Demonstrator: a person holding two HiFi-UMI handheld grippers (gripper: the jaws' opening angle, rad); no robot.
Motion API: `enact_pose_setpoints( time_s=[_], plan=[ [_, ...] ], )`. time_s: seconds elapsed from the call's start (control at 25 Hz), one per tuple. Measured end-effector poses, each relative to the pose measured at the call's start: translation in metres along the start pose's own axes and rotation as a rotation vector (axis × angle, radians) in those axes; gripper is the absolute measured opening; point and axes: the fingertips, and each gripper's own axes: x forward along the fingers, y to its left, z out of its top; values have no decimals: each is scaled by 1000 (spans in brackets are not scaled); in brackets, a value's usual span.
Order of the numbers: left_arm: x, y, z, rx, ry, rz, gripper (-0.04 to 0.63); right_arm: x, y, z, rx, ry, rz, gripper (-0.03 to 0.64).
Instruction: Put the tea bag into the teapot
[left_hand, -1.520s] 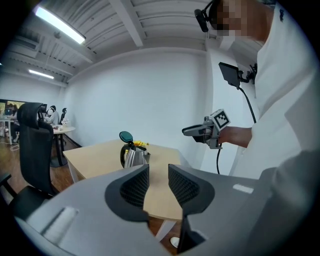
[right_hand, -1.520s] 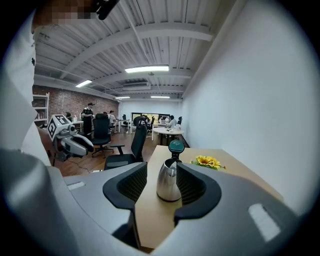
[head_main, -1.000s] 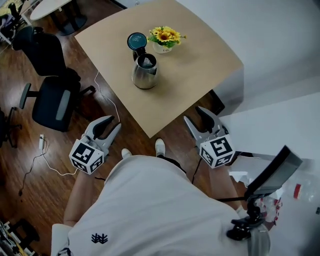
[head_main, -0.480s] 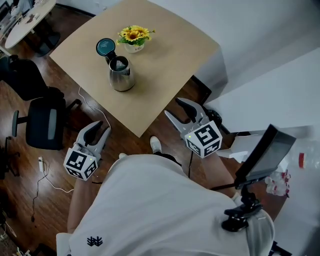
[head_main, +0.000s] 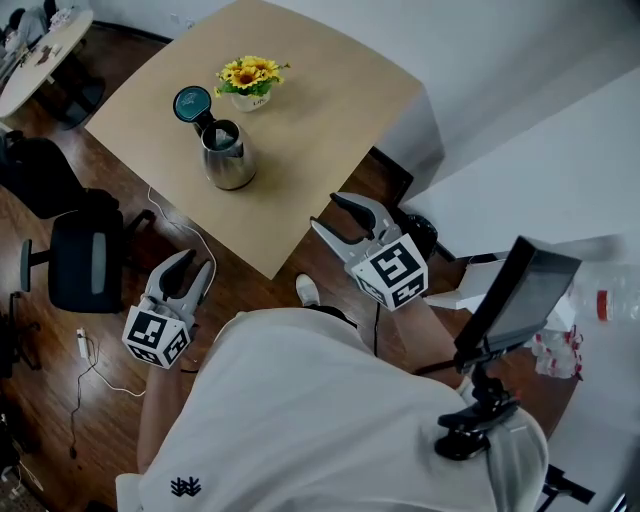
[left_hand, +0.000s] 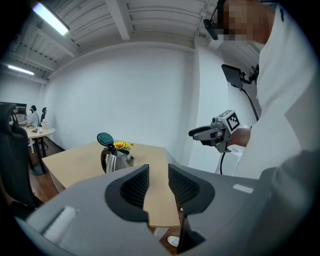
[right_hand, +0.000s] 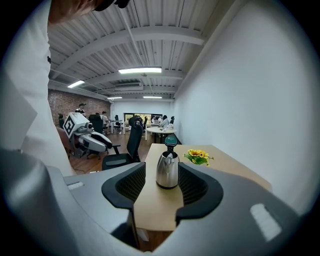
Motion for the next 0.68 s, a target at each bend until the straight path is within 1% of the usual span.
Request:
enact_pose_setpoints(
  time_s=[0.24, 0.48, 0.68],
  plan=[
    [3, 1, 0, -10, -2, 7, 95, 5, -2, -1, -5, 11, 12, 199],
    [10, 4, -1, -24, 0, 25, 95, 16, -9, -3, -14, 28, 43, 199],
    [21, 11, -2, -25, -1, 11, 95, 26, -17, -7, -5, 44, 37, 199]
  ],
)
